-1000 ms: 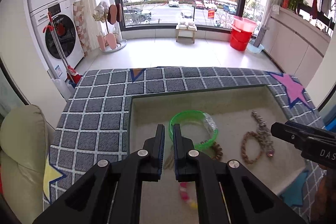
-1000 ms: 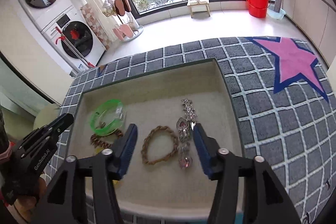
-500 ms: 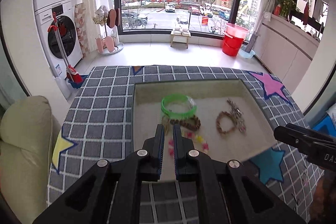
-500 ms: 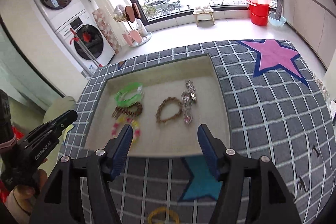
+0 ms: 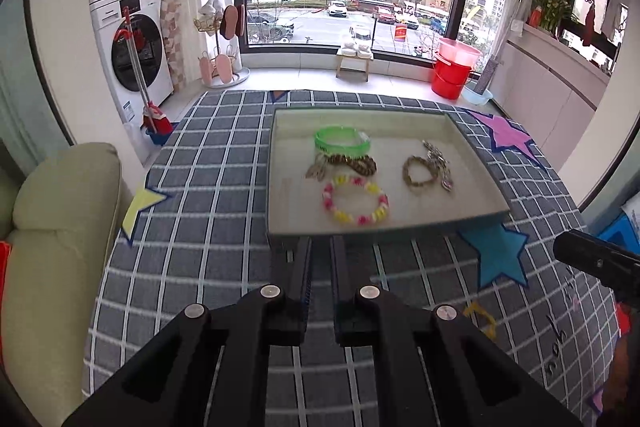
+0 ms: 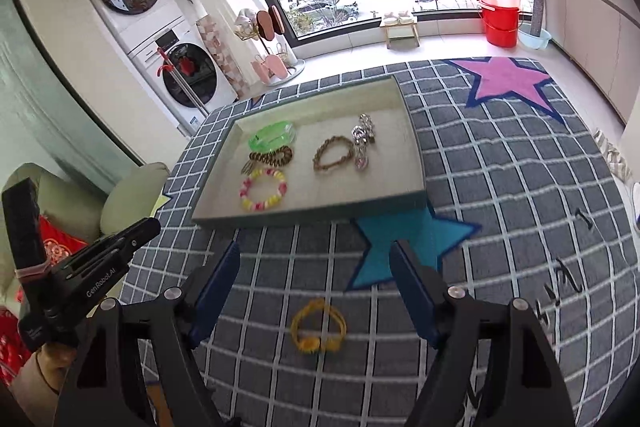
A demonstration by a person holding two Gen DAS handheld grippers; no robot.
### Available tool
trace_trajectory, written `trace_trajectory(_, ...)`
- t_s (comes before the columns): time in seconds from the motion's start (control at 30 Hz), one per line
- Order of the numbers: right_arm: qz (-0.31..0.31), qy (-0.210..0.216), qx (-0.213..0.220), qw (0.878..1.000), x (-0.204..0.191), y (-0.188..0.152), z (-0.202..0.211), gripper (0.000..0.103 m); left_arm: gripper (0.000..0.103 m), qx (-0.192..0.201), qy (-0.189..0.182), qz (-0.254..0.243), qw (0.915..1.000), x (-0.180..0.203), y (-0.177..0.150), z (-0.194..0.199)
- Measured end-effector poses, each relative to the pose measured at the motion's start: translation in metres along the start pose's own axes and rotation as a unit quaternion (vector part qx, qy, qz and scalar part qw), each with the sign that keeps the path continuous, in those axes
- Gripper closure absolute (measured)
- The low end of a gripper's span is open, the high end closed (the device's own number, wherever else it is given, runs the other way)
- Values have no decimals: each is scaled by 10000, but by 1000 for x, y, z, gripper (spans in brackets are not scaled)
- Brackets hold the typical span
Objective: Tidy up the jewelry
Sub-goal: 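Withdraw both open tools from the tray toward the yellow hair tie, then grasp the black claw clip with the left tool while the right tool grasps the yellow flower hair tie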
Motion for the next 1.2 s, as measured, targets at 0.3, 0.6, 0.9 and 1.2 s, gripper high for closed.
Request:
trace_trajectory(0.3, -66, -156, -68, 9998, 9, -32, 20, 15, 11, -28, -198, 31, 9998, 5, -39, 27)
trace_trajectory(0.6, -9, -415, 174, 9990, 7, -65, 38, 14, 0, -64, 13, -85, 9999, 0, -70, -5)
trace_trajectory(0.9, 465, -794, 81, 9957, -8, -90, 47, 14, 0, -303, -212, -223, 9991, -1, -100, -44)
trace_trajectory(1.2, 194, -958, -595, 9934, 8, -118, 32, 14, 0, -373, -444, -817, 9950, 25, -130, -46)
Point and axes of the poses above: each gripper's, at about its wrist camera, not at the fingertips, and z roughly against the way its jaws point, x to its right, y to its top, the point moved 7 cm from there along -z, roughly the way its jaws point, and after that the axes turned 5 degrees about -y, right-handed, at the moved point
